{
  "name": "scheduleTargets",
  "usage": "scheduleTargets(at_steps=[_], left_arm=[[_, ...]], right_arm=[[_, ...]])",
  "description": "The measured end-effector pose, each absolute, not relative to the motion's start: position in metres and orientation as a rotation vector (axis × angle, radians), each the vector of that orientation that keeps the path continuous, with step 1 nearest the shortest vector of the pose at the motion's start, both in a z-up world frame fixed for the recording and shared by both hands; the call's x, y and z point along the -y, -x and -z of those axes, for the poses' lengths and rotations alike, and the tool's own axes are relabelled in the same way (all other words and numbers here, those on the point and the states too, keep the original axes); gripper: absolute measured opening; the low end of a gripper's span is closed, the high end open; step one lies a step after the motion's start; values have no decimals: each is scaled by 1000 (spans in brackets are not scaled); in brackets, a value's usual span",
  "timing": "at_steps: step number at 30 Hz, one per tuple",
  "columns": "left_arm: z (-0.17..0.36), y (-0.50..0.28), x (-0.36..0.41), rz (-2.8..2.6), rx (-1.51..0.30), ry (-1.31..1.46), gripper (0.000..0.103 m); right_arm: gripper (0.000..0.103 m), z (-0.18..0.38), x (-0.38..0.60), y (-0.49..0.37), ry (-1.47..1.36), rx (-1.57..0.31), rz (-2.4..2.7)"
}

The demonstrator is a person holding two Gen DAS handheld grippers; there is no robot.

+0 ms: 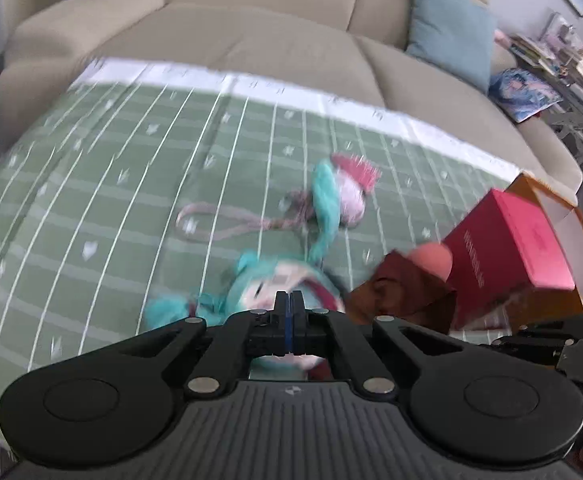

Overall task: Organize soft objects
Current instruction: 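Grasp the brown cloth with the right tool while the left tool grasps the teal plush doll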

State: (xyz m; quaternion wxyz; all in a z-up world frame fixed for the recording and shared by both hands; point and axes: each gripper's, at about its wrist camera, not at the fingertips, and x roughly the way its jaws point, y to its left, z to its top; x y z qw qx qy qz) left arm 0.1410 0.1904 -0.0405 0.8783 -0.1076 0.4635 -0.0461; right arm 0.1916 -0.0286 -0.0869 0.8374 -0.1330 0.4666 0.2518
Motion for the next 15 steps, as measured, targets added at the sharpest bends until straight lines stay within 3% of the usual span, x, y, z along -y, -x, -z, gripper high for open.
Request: scheduleTargets(at_steps=[6, 7, 9, 11, 12, 13, 15], left_arm=[[54, -128, -191, 80, -1037, 244, 0], [54, -128, -192, 89, -1031, 253, 3], [54, -132, -192, 96, -1015, 266, 22], [55, -139, -196, 105, -1002, 292, 68], [55, -143, -198, 92, -995, 299, 70], [55, -147, -197, 83, -991, 288, 70], [58, -159, -197, 85, -994, 238, 77]], right_arm=[[0, 97, 52, -176, 289, -1042, -466], [0, 98, 55, -176, 286, -1046, -458], [4, 99, 59, -176, 278, -1057, -452], [21, 97, 62, -177, 238, -1052, -449], [45, 95, 62, -179, 218, -1044, -445], [58, 93, 62, -181, 205, -1029, -438], [67, 93, 60, -186, 189, -1003, -409]])
